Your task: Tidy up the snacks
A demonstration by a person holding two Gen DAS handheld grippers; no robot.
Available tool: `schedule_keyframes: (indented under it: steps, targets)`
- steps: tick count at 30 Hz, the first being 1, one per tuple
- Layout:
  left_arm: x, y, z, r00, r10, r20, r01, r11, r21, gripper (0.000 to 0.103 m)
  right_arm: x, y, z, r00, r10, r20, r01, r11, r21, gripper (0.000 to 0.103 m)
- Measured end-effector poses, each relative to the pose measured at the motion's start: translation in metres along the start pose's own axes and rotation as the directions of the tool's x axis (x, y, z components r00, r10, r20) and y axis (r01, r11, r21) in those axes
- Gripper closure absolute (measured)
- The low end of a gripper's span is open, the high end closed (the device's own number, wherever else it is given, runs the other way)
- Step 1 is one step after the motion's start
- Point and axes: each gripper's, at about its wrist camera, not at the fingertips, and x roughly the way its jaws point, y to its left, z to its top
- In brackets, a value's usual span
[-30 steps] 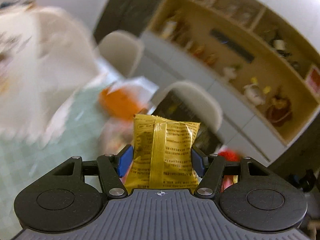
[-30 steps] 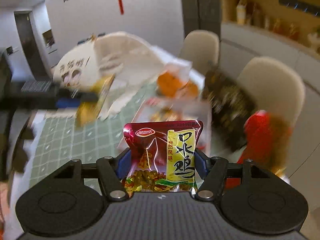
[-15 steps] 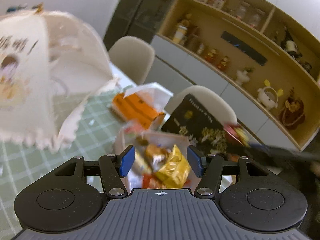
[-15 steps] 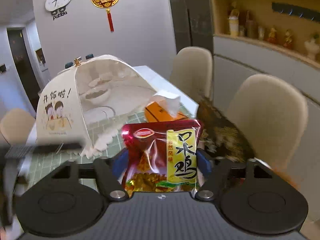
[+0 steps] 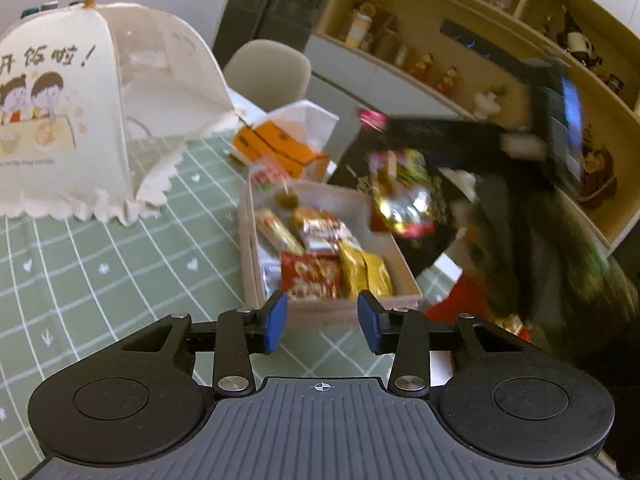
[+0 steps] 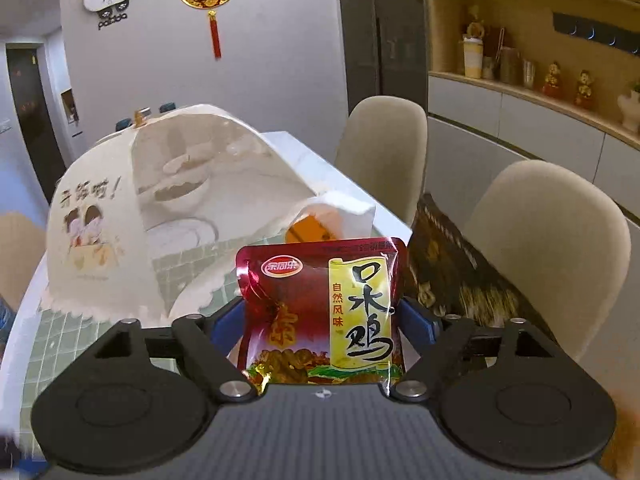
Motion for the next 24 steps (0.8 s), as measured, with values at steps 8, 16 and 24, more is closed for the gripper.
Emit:
schedule_keyframes:
  steps: [8, 16, 24]
  targets:
    - [0.008, 0.022, -0.048, 0.997, 0.038, -0.069, -0.042, 0.998, -0.049, 0.059, 0.034, -0.024, -0.012, 0.993, 0.04, -0.115, -0.021, 0.987, 0.159, 0.02]
    - [0.028, 0.047, -0.093, 0.984, 0.163, -0.067, -0.165, 0.986, -0.022, 0.059, -0.023, 0.006, -0.066, 0.996, -0.086, 0.036, 0.087, 0.995, -0.055, 0.02]
    - [0.051, 0.044, -0.125, 0.971, 0.238, -0.004, -0.236, 0.968, 0.085, 0.059, -0.018, 0.041, -0.195, 0.994, -0.047, -0.097, 0.041, 0.997, -0.069, 0.019]
